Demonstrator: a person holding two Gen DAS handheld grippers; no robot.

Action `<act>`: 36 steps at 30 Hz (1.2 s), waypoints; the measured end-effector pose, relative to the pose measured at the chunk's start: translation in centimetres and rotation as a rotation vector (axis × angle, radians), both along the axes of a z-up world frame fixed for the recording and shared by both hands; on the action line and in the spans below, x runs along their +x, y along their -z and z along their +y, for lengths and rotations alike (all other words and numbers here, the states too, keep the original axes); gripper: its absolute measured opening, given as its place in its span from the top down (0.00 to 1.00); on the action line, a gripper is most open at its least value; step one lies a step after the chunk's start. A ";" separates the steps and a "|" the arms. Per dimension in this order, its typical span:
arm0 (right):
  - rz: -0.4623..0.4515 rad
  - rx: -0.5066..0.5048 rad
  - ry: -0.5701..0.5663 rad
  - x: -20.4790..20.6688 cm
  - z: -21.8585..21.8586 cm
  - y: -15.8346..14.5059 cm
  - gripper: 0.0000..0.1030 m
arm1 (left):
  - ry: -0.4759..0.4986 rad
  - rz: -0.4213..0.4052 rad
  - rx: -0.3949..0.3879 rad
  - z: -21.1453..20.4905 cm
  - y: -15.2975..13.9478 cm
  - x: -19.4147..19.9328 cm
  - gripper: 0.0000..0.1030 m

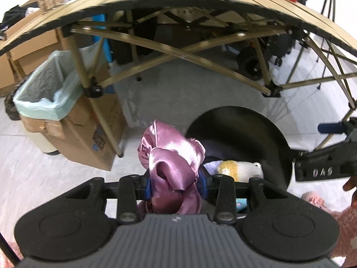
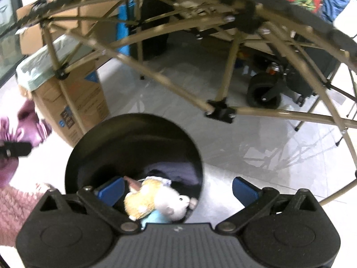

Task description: Collect trash

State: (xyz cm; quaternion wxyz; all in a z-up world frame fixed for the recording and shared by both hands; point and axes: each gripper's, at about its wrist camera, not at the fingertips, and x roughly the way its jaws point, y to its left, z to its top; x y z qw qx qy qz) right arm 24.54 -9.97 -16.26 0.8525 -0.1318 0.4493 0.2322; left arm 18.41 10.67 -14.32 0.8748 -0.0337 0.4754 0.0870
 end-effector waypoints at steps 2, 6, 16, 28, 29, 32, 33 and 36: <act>-0.012 0.009 0.032 0.3 -1.1 -0.4 0.00 | 0.018 0.014 -0.008 -0.6 0.3 0.6 0.63; -0.025 0.031 0.103 1.0 -3.4 -1.1 0.00 | 0.052 0.038 -0.022 -2.1 0.8 1.8 0.63; -0.051 0.082 0.216 1.7 -7.3 -2.5 0.00 | 0.111 0.095 -0.057 -5.7 1.8 4.9 0.63; -0.053 0.077 0.239 1.8 -8.1 -2.6 0.00 | 0.087 0.076 -0.014 -7.9 1.5 7.0 0.00; -0.052 0.077 0.241 1.8 -8.1 -2.6 0.00 | 0.086 0.068 -0.009 -7.9 1.4 6.9 0.00; -0.052 0.076 0.242 1.8 -8.0 -2.6 0.00 | 0.088 0.084 -0.019 -7.8 1.5 7.1 0.00; -0.053 0.076 0.242 1.8 -8.0 -2.5 0.00 | 0.085 0.094 -0.020 -7.7 1.7 7.1 0.00; -0.053 0.078 0.240 1.8 -8.0 -2.6 0.00 | 0.080 0.109 -0.021 -7.5 1.9 7.1 0.00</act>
